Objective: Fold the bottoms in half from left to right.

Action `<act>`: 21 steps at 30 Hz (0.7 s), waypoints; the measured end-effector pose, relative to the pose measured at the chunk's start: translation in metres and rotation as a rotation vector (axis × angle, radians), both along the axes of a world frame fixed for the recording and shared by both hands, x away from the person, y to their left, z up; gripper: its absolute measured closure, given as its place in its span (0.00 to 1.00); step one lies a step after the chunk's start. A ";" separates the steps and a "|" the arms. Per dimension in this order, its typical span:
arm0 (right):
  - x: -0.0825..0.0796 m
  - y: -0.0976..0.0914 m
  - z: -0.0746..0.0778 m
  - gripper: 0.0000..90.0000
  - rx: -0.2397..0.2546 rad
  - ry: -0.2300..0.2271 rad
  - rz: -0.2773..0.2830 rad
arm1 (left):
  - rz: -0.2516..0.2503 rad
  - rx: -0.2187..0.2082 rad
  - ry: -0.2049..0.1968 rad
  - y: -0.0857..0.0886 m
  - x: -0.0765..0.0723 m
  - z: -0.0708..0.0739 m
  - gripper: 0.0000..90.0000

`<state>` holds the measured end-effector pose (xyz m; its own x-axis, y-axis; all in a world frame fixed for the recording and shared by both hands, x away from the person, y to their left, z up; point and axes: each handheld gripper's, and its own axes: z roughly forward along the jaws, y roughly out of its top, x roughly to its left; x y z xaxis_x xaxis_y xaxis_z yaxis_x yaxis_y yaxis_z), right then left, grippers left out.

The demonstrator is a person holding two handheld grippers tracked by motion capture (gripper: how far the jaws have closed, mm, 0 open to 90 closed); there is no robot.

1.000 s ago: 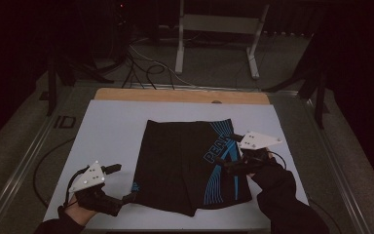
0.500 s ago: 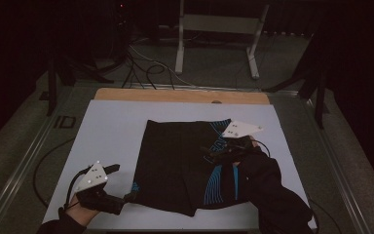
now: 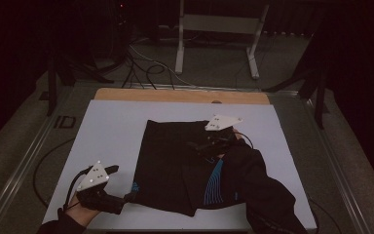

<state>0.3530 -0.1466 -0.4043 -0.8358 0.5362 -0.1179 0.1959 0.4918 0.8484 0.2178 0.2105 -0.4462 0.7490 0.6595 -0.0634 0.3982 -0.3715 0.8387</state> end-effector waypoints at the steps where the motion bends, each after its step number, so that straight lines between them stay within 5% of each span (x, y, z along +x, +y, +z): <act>1: 0.002 0.002 -0.001 0.11 -0.001 0.002 0.002 | -0.001 0.001 0.002 0.000 0.000 0.000 0.00; 21: 0.031 0.044 -0.017 0.11 -0.023 0.048 0.049 | -0.036 0.033 0.115 0.000 0.007 -0.014 0.00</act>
